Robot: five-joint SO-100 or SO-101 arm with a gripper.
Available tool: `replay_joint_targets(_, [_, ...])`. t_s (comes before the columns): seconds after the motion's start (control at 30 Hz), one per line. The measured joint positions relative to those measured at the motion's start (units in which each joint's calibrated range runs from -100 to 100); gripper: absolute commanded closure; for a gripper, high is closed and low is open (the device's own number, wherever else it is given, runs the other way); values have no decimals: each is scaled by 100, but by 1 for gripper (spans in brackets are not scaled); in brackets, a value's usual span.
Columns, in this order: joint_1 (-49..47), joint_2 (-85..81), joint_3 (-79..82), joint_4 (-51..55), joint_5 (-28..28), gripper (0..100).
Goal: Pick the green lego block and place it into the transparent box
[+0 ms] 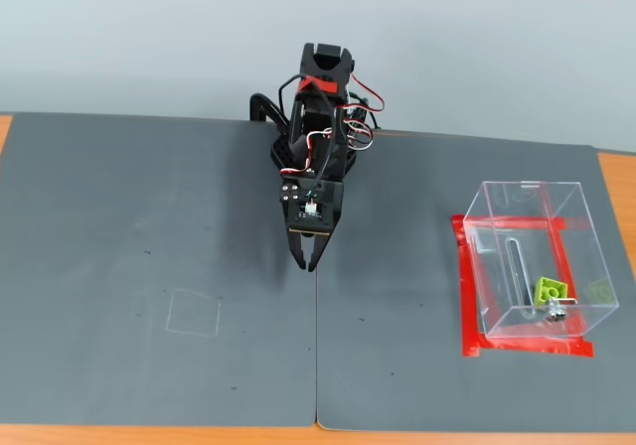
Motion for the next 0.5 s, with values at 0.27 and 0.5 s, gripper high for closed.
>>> replay_joint_targets(0.27, [-391, 0, 0, 555, 0, 98])
replay_joint_targets(0.5, [-368, 0, 0, 555, 5, 98])
